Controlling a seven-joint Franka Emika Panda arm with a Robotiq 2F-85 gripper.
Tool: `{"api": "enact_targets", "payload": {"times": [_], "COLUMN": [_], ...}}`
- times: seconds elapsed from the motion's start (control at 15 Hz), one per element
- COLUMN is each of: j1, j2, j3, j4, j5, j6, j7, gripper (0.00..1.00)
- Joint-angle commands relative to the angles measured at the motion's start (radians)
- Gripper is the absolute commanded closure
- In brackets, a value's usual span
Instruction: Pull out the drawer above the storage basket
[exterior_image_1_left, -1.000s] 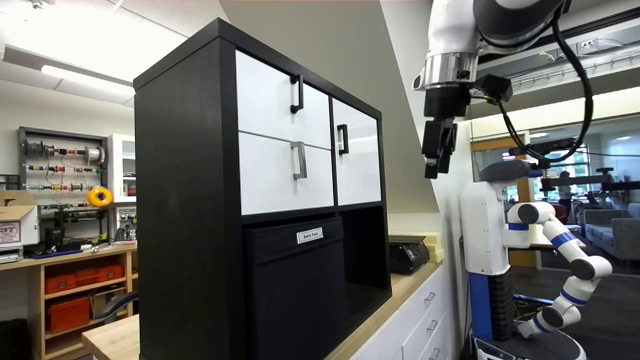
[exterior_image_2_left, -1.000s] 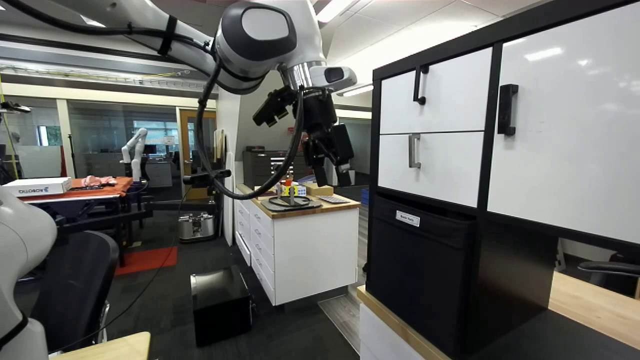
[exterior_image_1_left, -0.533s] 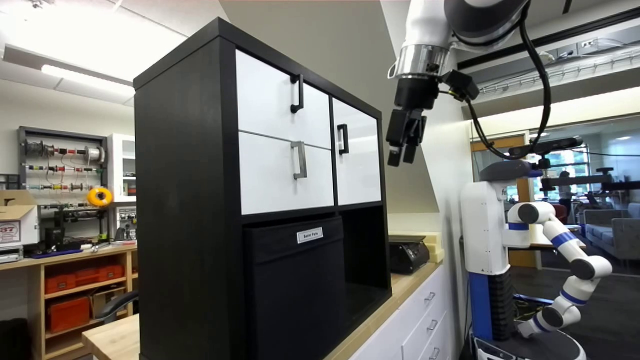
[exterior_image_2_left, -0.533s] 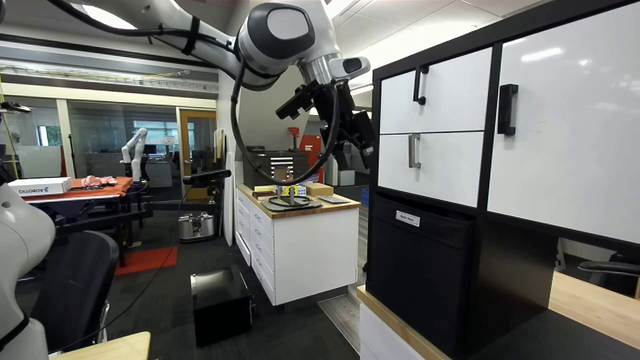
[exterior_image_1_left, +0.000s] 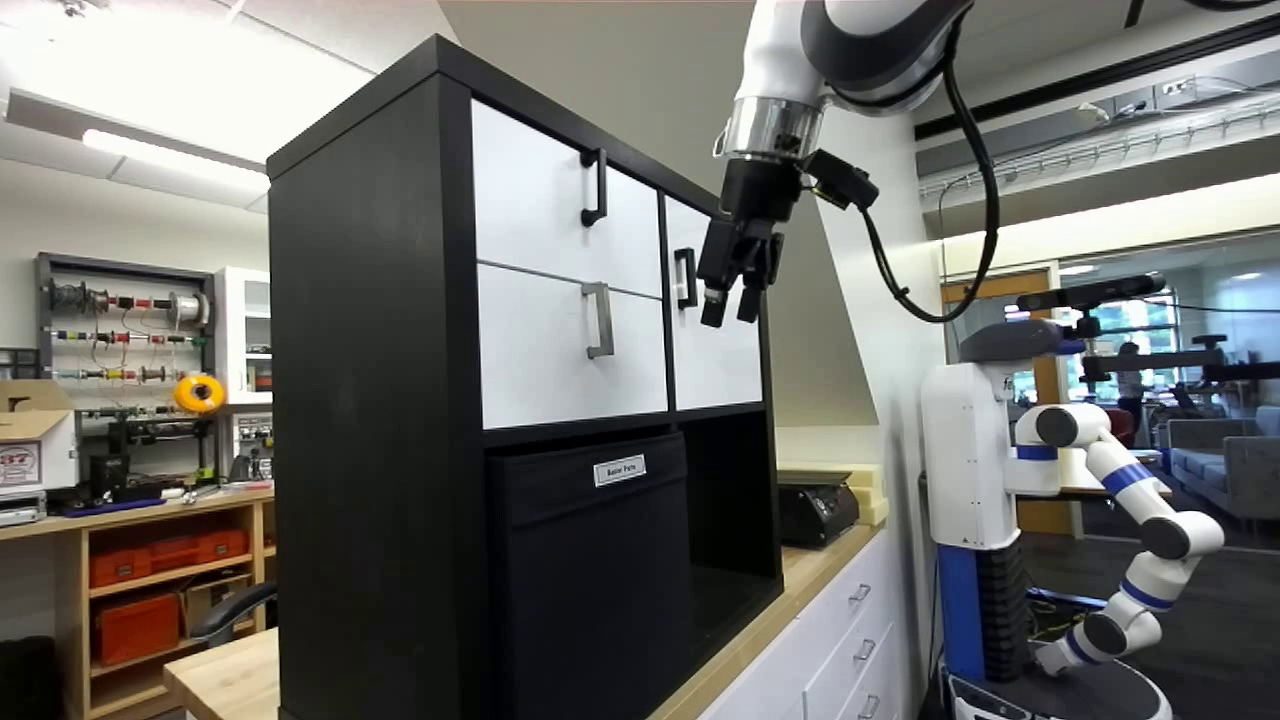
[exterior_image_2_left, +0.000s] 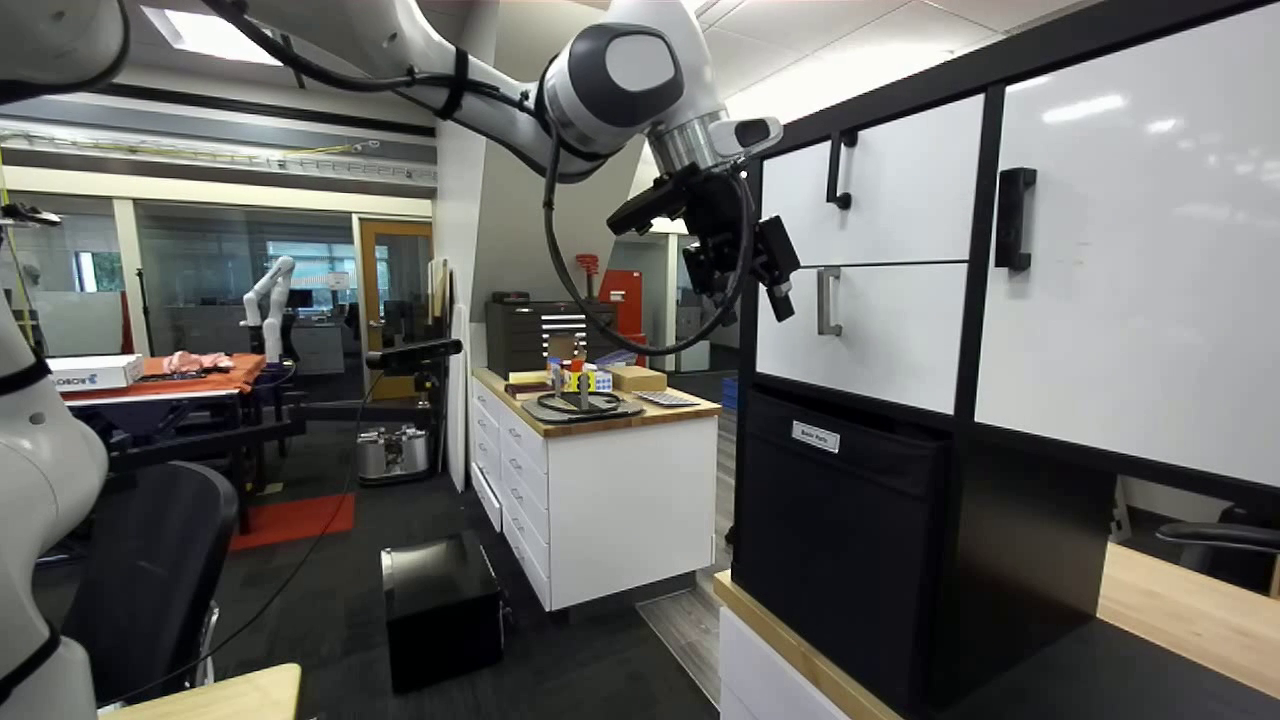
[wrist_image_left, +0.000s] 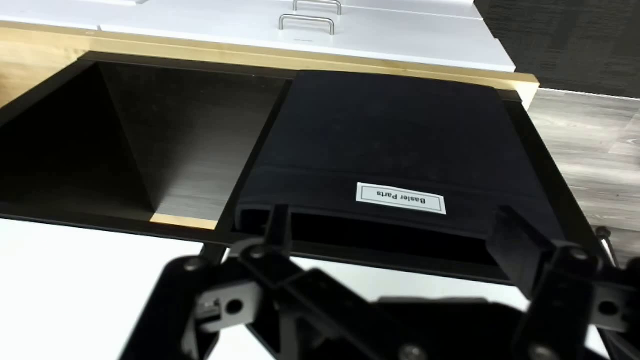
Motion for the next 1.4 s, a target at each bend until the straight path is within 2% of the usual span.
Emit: {"api": "enact_targets", "payload": {"times": [0.0, 0.33, 0.93, 1.33], "j1": [0.008, 0.008, 0.01, 0.024], "j2": [0.087, 0.149, 0.215, 0.251], "j3": [-0.009, -0.01, -0.004, -0.001], "j4": [0.111, 0.177, 0.209, 0.242], "j5": [0.039, 0.088, 0.154, 0.136], "j6": [0.016, 0.107, 0.262, 0.318], "j7": [-0.023, -0.014, -0.033, -0.035], "gripper": [0.0, 0.0, 0.0, 0.0]}}
